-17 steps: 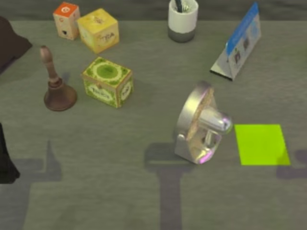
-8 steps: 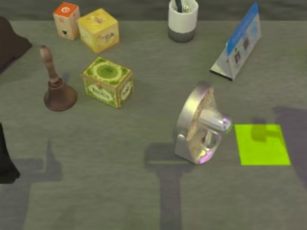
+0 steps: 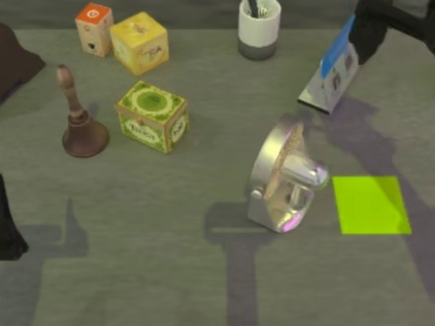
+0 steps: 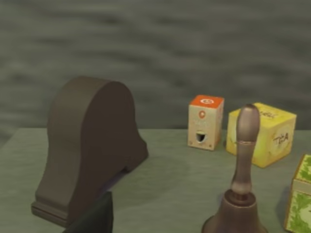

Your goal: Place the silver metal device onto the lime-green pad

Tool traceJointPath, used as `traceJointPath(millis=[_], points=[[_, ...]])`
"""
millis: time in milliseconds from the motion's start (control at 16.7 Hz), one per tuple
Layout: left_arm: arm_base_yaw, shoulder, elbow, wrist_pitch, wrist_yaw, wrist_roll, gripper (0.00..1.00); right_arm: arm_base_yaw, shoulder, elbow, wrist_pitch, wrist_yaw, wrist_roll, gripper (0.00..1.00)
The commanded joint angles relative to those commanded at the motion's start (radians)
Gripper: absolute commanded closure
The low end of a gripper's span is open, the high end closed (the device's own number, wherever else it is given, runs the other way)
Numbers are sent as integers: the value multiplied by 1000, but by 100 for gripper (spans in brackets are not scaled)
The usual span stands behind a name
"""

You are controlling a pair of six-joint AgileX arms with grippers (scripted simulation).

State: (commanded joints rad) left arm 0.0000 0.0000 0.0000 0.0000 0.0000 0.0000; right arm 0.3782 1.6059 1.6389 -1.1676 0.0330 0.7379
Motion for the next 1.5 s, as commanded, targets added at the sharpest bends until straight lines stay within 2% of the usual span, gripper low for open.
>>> traceJointPath(millis=[360,660,1200,1500], points=[[0,0,0,0,0,0,0,129,478,536,-329,-15,242,0],[0,0,0,0,0,0,0,197,724,808,-496,-26,367,0],[0,0,0,0,0,0,0,205,767,851,-520,-29,387,0],[0,0,0,0,0,0,0,207,726,682,-394,-29,386,0]])
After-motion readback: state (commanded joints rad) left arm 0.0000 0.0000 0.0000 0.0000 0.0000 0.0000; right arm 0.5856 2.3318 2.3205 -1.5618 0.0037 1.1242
